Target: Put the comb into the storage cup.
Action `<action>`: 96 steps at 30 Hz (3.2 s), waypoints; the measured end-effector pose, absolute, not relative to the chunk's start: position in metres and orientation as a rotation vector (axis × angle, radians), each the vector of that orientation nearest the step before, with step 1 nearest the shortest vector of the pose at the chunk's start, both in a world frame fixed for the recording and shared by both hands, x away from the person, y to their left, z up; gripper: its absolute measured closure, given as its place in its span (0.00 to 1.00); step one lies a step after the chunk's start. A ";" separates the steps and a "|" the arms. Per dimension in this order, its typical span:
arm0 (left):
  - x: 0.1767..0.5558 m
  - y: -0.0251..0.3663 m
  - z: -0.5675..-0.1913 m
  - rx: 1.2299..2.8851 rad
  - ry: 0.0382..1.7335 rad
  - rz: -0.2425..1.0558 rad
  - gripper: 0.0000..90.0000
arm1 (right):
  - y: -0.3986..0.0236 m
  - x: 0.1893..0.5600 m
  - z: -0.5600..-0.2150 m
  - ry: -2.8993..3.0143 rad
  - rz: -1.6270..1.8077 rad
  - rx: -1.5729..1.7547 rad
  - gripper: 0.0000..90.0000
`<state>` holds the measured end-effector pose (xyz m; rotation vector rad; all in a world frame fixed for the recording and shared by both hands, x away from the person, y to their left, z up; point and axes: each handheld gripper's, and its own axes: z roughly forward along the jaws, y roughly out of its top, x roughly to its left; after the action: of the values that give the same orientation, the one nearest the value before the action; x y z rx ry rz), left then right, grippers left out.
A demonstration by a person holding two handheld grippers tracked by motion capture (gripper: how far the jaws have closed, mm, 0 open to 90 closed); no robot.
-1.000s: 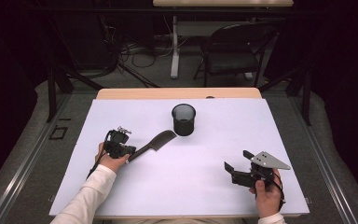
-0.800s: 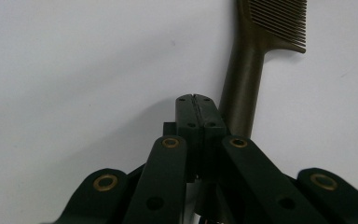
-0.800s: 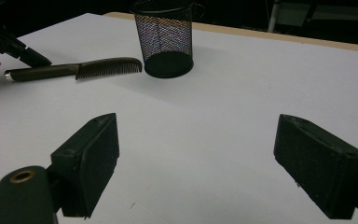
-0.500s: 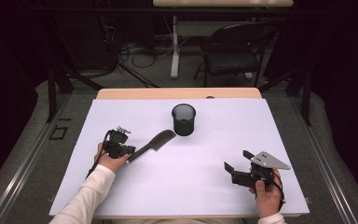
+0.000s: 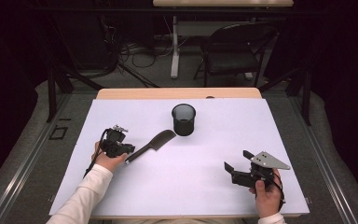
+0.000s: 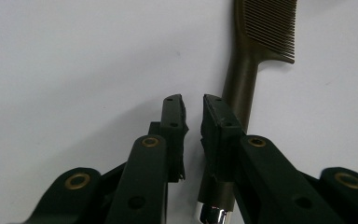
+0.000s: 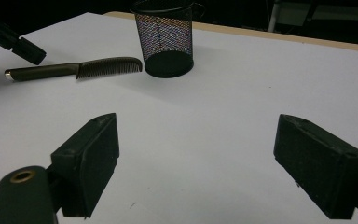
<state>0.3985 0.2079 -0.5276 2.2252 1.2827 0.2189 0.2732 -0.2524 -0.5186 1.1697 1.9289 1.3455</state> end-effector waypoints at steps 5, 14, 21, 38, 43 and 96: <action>0.398 0.210 -0.524 2.223 1.278 0.217 0.78 | -0.252 0.273 -0.519 1.929 1.347 1.169 0.16; 0.396 0.211 -0.519 2.226 1.270 0.216 0.64 | -0.252 0.273 -0.519 1.937 1.339 1.175 0.16; 0.395 0.212 -0.518 2.225 1.277 0.199 0.54 | -0.252 0.273 -0.519 1.935 1.340 1.174 0.16; 0.394 0.207 -0.507 2.274 1.283 0.198 0.36 | -0.252 0.274 -0.519 1.942 1.335 1.174 0.16; 0.393 0.205 -0.504 2.293 1.250 0.201 0.35 | -0.252 0.274 -0.519 1.945 1.334 1.173 0.16; 0.413 0.184 -0.509 2.566 1.225 0.085 0.04 | -0.251 0.275 -0.521 1.963 1.326 1.169 0.16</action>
<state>0.4128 0.1835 -0.5093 2.5665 1.2253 0.0850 0.2746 -0.2509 -0.5207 1.1687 1.9631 1.3263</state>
